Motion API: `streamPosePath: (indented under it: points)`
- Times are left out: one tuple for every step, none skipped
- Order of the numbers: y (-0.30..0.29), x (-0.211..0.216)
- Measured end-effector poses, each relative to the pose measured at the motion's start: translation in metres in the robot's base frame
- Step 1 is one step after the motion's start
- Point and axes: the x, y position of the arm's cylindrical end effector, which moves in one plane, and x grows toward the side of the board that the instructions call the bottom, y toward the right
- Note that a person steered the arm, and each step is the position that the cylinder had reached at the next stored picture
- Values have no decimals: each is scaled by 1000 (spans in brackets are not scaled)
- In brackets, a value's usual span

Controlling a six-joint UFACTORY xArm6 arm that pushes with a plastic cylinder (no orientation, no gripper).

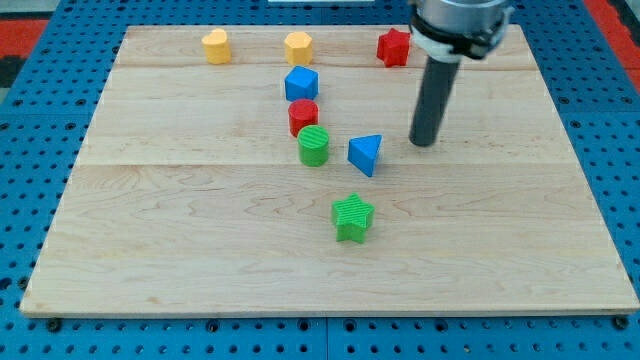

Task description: Push the green star close to the line of blocks

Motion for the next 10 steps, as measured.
streamPosePath:
  points:
    - [-38,-1]
    - [-38,34]
    - [-38,55]
    - [0,62]
    - [-33,69]
    - [-81,77]
    - [-85,80]
    - [-64,88]
    - [0,103]
    - [-24,117]
